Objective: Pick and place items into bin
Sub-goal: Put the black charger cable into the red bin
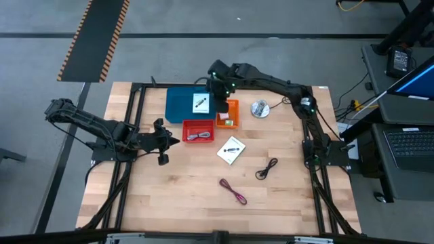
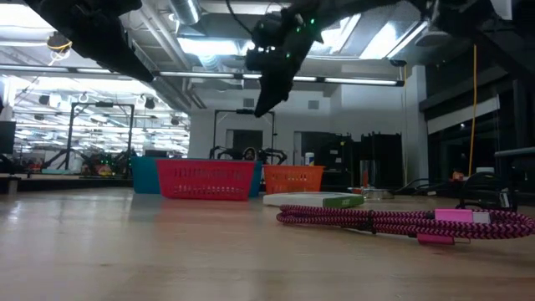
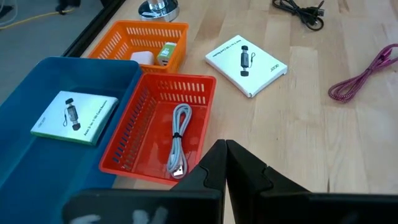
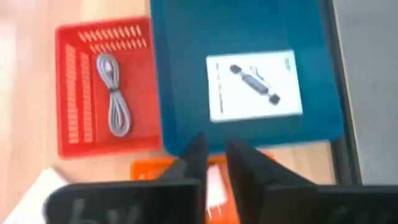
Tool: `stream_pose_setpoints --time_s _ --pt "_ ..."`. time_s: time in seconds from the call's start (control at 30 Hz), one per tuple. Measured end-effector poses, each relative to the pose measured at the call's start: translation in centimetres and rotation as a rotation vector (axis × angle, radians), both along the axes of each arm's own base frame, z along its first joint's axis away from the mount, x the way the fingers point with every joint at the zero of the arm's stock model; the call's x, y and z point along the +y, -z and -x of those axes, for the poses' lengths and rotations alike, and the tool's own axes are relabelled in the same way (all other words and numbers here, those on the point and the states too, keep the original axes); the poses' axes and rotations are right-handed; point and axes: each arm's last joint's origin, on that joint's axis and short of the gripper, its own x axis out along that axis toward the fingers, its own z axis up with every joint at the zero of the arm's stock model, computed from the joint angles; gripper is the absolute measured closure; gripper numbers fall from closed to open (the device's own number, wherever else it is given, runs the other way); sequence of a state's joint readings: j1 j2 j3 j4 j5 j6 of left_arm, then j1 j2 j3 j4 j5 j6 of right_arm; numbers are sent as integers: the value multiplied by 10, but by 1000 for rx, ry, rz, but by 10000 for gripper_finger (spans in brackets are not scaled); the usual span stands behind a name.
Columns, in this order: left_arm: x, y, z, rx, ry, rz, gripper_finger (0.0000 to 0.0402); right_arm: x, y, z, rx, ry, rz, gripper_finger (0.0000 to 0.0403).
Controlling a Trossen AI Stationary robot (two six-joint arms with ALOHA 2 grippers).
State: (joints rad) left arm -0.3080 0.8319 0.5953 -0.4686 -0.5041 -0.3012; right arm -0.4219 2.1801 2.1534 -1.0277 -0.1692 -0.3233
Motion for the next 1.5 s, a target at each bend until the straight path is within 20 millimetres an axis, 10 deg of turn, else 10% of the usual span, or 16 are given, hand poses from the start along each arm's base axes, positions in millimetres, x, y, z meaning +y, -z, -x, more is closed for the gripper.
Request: stream_pose_setpoints --time_s 0.23,1.07,1.5 --pt "0 1 0 5 -4 5 400 39 -15 24 -2 23 -40 395" --pt "-12 20 -32 60 92 -33 396 200 62 189 92 654 -295 398" --pt "-12 22 -34 61 70 -6 400 237 80 207 246 151 -148 364"
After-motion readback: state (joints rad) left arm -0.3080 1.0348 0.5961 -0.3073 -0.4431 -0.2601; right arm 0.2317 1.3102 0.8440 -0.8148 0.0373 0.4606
